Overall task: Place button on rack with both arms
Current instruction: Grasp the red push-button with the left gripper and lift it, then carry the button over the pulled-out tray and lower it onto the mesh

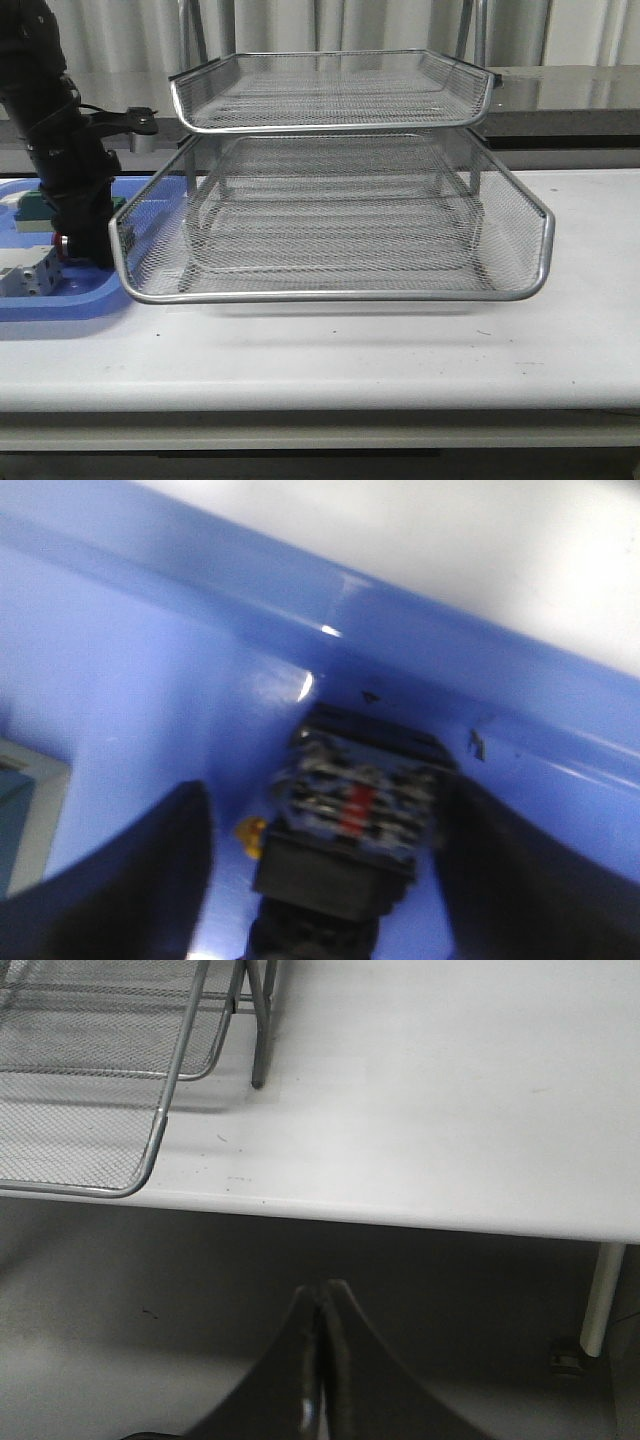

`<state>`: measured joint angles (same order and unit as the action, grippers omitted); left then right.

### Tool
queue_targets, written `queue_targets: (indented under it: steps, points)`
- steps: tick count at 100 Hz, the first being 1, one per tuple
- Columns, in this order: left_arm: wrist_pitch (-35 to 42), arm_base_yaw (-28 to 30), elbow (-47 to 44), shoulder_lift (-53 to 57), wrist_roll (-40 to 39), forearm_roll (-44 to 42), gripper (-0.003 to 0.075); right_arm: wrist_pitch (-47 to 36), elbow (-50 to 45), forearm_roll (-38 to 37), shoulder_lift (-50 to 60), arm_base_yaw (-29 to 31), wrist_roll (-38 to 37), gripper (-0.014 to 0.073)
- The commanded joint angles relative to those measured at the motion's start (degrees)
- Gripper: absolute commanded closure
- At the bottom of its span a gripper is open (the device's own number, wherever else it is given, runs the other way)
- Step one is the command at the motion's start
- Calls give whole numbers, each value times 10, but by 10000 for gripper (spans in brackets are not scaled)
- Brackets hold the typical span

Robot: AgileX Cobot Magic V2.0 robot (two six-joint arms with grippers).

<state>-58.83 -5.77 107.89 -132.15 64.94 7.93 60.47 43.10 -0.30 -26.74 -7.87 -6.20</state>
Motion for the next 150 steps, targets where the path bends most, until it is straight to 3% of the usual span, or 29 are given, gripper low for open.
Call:
queue_targets:
  steps: [1,11,20,63,111,150]
  points:
    - [8,-2,19,37,-2,9,450,-32,19,-6,-4,0,2,664]
    - [0,-2,19,37,-2,8,561,-32,19,-6,-4,0,2,664]
    - [-15,-2,19,42,-2,7,584,-32,19,-6,-4,0,2,664]
    - [-144,18,72,118,-60,-3,584,-32,19,-6,-4,0,2,664]
    - [-144,20,55,295,-181,-11,584,-32,19,-6,-4,0,2,664]
    - [-144,-88,-96,453,-188,-11,584,-32,19,-6,-4,0,2,664]
